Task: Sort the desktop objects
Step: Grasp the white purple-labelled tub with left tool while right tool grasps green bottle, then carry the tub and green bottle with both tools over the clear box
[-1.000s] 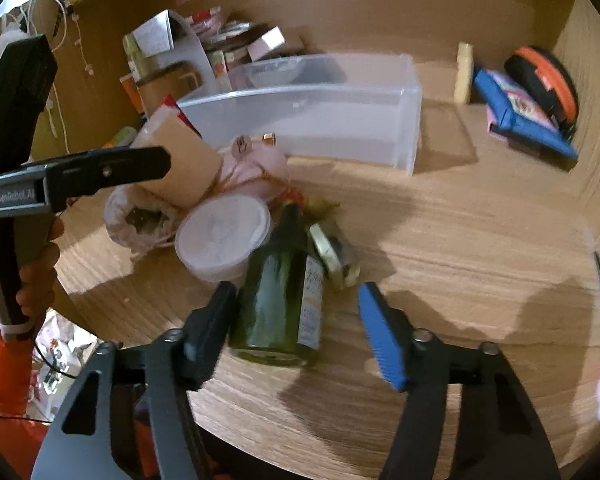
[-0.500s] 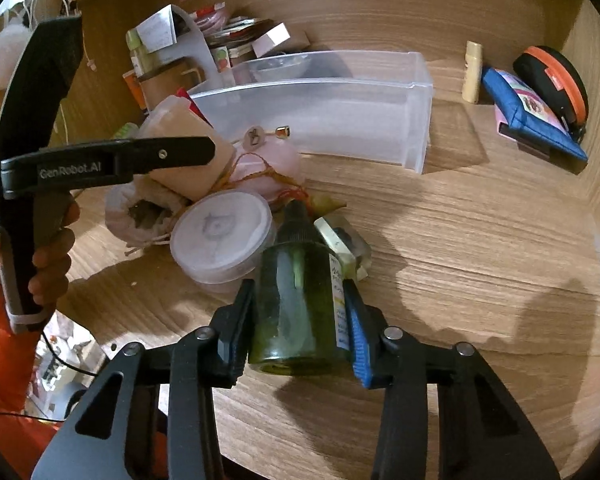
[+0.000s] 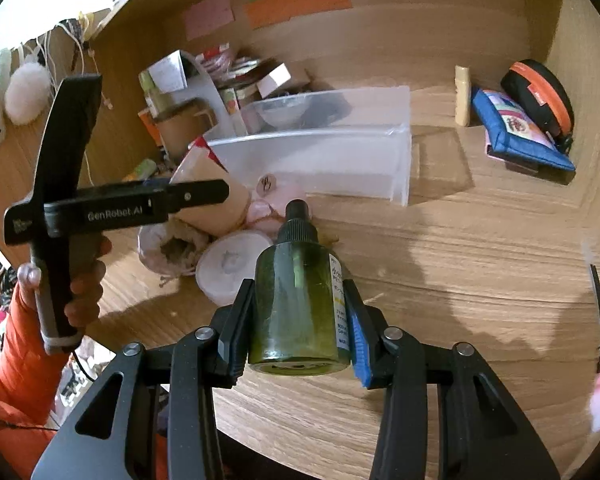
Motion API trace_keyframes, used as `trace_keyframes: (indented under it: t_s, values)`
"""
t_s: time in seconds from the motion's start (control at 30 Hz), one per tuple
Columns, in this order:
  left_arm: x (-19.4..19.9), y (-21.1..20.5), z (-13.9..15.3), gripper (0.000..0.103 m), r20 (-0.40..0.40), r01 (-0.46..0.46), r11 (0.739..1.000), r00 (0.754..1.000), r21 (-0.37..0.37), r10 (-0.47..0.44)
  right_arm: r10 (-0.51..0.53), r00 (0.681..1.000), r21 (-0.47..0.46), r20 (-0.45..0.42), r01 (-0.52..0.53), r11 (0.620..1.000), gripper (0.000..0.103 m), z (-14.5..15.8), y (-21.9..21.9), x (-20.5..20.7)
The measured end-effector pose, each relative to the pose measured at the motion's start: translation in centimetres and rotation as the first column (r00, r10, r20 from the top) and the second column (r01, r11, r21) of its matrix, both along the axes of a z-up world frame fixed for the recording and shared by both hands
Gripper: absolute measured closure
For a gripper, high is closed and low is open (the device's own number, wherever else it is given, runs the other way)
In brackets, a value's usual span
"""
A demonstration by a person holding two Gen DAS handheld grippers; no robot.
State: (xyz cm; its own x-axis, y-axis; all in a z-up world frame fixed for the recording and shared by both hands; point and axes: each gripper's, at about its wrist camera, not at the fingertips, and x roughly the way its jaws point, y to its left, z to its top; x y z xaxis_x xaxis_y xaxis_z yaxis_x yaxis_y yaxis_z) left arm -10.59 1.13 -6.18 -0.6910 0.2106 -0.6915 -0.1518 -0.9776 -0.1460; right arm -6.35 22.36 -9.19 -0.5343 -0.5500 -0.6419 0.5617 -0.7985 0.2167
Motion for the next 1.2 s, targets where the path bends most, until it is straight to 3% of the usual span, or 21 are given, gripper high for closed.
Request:
trace_keyframes:
  t_s: [0.43, 0.87, 1.2]
  values:
    - [2.0, -0.2, 4.4, 0.035, -0.113, -0.033, 0.999, 0.993, -0.04, 0.029, -0.023, 0.997, -0.055, -0.076, 0.019, 0.998, 0.065, 3.2, 0.7, -0.6]
    - [3.6, -1.8, 8.9, 0.035, -0.252, -0.119, 0.989, 0.963, -0.086, 0.094, -0.011, 0.987, -0.097, -0.163, -0.005, 0.995, 0.065, 7.8, -1.2, -1.4]
    - [2.5, -4.4, 10.0, 0.035, -0.27, -0.226, 0.969, 0.944, -0.103, 0.191, 0.02, 0.985, -0.098, -0.169, -0.037, 0.994, 0.065, 9.5, -2.9, -3.2]
